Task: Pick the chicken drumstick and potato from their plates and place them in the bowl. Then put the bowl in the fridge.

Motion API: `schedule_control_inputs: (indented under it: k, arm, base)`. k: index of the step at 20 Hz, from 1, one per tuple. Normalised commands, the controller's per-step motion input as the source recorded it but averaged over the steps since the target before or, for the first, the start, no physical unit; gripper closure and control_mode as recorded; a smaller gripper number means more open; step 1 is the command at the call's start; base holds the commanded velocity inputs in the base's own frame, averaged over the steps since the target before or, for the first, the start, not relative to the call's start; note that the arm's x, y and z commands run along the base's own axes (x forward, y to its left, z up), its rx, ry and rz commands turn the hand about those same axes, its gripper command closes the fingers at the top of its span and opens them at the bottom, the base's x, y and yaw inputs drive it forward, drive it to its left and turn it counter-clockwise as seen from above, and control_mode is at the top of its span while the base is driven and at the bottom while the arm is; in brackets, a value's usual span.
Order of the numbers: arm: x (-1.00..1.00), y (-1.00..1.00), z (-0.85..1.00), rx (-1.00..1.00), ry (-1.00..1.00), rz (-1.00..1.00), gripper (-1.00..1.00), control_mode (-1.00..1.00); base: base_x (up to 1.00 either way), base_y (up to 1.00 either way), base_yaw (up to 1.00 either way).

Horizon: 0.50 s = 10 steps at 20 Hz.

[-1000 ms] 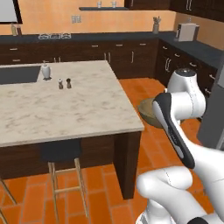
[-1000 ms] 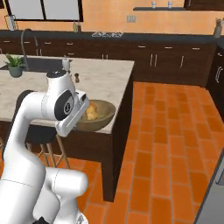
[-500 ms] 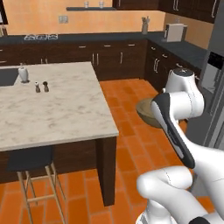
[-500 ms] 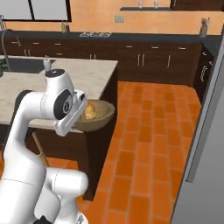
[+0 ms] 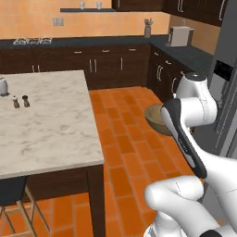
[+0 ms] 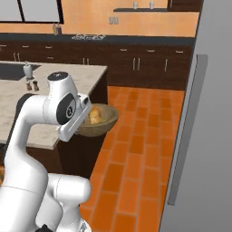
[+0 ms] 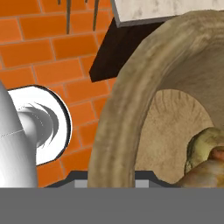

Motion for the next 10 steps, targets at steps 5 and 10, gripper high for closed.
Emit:
schedule_control_inputs:
  k: [5, 10]
  arm:
    - [0.00, 0.00, 0.00, 0.00, 0.00, 0.00, 1.00, 1.00]
    - [0.00, 0.00, 0.00, 0.00, 0.00, 0.00, 1.00, 1.00]
  base:
    - [0.85, 0.00, -0.03]
    - [0.86, 0.00, -0.07]
